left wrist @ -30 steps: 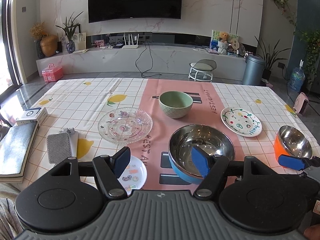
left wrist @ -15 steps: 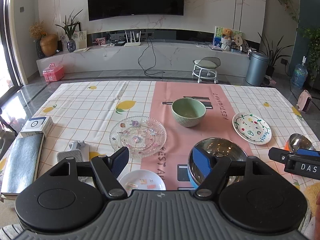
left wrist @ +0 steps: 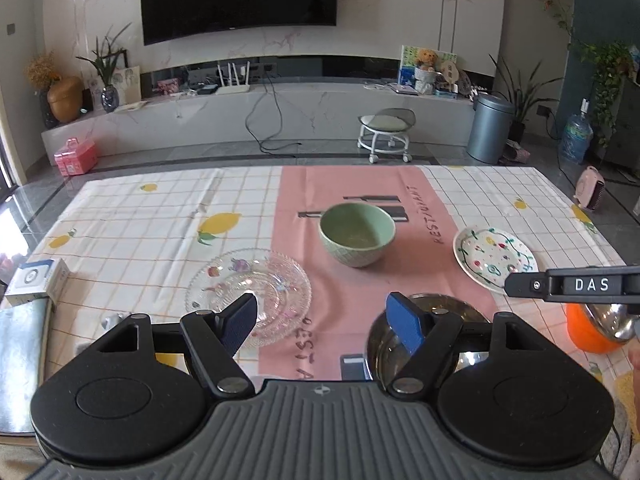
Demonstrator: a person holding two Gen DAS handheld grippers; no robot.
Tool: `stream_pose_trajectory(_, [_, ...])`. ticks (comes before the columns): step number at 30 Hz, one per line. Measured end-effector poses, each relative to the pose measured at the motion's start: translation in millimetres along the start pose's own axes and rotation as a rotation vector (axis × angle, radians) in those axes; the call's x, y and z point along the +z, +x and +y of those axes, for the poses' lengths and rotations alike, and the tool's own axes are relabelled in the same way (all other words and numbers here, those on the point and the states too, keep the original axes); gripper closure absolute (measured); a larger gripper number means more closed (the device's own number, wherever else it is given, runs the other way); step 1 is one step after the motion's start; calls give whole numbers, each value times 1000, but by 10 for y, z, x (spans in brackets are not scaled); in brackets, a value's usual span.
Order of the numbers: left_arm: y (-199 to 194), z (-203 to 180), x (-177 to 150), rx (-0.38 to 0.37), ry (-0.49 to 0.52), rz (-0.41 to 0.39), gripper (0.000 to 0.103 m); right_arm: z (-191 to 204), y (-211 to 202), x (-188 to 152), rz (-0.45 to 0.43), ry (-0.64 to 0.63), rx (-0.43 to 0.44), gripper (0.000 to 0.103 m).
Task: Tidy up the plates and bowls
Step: 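Move the right gripper to the orange-based steel bowl and grasp its rim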
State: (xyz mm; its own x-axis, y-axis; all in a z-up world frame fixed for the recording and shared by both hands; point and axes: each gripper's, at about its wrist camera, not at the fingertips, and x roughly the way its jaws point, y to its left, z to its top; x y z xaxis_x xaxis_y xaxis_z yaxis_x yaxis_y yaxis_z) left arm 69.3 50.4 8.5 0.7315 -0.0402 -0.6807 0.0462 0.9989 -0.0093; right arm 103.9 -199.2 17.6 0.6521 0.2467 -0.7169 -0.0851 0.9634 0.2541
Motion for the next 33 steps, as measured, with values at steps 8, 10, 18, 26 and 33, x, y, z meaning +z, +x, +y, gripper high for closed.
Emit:
stream_pose_trajectory(8, [207,-152,-272,43,140,33,16,-323,-191,-393,-54,69,-50,43])
stream_pose_trajectory(10, [209,-146,-282,41,134,24,16,-527,-342,-365,-79,106,-76,37])
stream_pose_trajectory(18, [-49,-268,-152,-128,15,15,16,-1404,-804,-294,-171,240,-425,19])
stream_pose_trajectory(26, [-60,-1140,189,-244,158,32,16,-2025,-788,-432,-102,437,-423,18])
stream_pose_trajectory(33, [322,-1804,306,-337,193,145,16,-2047,-590,-503,-46,441,-364,24])
